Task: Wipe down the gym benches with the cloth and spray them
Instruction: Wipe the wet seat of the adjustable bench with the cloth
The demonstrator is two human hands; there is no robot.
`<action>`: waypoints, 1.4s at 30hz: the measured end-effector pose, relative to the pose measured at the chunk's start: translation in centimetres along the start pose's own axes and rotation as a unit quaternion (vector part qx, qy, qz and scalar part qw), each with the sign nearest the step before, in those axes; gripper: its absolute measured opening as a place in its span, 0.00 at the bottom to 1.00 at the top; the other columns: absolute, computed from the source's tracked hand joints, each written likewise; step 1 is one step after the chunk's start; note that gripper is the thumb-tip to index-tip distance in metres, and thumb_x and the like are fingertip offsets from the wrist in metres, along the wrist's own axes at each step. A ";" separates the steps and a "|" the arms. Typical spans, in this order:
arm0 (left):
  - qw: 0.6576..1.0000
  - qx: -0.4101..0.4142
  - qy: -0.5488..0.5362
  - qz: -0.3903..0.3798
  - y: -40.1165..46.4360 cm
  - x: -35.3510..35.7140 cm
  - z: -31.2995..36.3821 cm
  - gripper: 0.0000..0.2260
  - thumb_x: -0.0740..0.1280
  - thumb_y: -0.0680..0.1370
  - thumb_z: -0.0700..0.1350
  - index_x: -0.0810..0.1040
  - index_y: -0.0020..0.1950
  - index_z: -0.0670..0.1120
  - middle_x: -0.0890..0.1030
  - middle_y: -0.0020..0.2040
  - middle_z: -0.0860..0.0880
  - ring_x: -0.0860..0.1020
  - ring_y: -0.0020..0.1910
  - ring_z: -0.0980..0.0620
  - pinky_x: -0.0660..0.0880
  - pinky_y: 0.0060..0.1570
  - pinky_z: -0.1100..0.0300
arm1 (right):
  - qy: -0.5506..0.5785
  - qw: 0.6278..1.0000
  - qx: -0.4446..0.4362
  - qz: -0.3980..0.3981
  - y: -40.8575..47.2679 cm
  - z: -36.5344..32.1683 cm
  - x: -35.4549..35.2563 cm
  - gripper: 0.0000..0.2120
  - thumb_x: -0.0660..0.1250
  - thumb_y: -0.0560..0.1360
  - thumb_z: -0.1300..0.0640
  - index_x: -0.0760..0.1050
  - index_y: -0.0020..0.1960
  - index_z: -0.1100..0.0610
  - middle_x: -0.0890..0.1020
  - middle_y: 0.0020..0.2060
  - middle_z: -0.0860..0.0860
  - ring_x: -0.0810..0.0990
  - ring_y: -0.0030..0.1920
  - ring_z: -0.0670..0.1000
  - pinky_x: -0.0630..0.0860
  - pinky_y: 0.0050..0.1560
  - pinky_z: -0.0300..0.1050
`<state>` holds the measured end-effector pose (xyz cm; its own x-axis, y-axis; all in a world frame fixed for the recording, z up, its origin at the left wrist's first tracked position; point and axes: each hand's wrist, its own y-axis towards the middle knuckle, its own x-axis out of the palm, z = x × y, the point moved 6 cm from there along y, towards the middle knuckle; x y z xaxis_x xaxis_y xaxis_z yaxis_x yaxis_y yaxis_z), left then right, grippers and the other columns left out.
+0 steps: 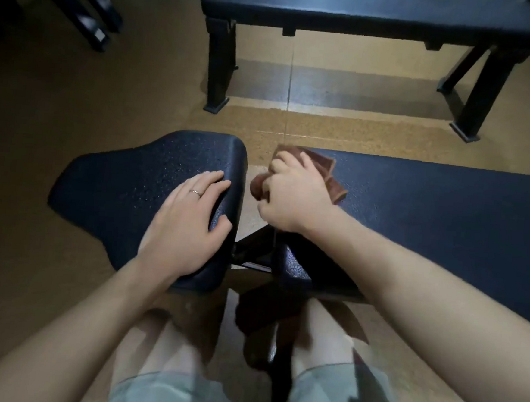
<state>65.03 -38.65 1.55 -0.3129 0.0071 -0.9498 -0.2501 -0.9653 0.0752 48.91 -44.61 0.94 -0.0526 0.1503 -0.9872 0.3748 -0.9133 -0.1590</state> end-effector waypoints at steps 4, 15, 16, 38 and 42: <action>1.000 -0.013 -0.004 -0.005 0.1 0.1 0.0 0.25 0.64 0.80 0.48 0.68 0.78 0.50 0.66 0.79 0.54 0.61 0.79 0.54 0.56 0.78 0.56 | 0.012 0.997 0.064 0.036 3.3 2.4 0.5 0.20 0.61 0.75 0.45 0.84 0.59 0.52 0.76 0.63 0.53 0.66 0.72 0.58 0.59 0.74 0.59; 1.000 -0.031 -0.002 -0.006 0.0 0.1 0.3 0.26 0.64 0.80 0.49 0.68 0.79 0.50 0.65 0.79 0.55 0.59 0.80 0.55 0.55 0.79 0.56 | 0.101 0.990 -0.045 0.089 -10.0 -2.6 1.9 0.18 0.59 0.72 0.47 0.83 0.52 0.52 0.76 0.67 0.55 0.66 0.75 0.61 0.59 0.76 0.65; 1.000 -0.028 -0.001 -0.005 -0.1 0.2 0.3 0.26 0.63 0.80 0.49 0.68 0.79 0.50 0.65 0.79 0.54 0.59 0.80 0.55 0.54 0.79 0.56 | 0.101 0.990 -0.047 0.090 -9.0 -2.0 1.8 0.19 0.58 0.72 0.46 0.84 0.52 0.50 0.78 0.64 0.54 0.67 0.74 0.60 0.59 0.76 0.63; 0.999 0.037 0.010 -0.011 0.0 0.4 -0.4 0.28 0.59 0.81 0.51 0.64 0.80 0.44 0.63 0.81 0.45 0.58 0.81 0.47 0.53 0.81 0.47 | 0.038 0.968 0.167 0.186 -12.1 -4.3 3.0 0.20 0.63 0.76 0.48 0.80 0.66 0.48 0.70 0.77 0.57 0.66 0.77 0.60 0.63 0.76 0.61; 0.998 0.048 0.024 -0.013 0.0 0.6 -0.5 0.28 0.60 0.81 0.50 0.66 0.79 0.42 0.65 0.80 0.42 0.61 0.80 0.44 0.56 0.80 0.45 | 0.072 0.950 0.238 0.186 -9.6 -2.7 2.2 0.22 0.59 0.79 0.47 0.75 0.72 0.42 0.68 0.78 0.53 0.63 0.79 0.56 0.59 0.79 0.59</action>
<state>65.27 -38.76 0.89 -0.2621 0.0177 -0.9649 -0.3452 -0.9354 0.0766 47.66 -34.52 0.34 0.1424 -0.1971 -0.9700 -0.1213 -0.9761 0.1806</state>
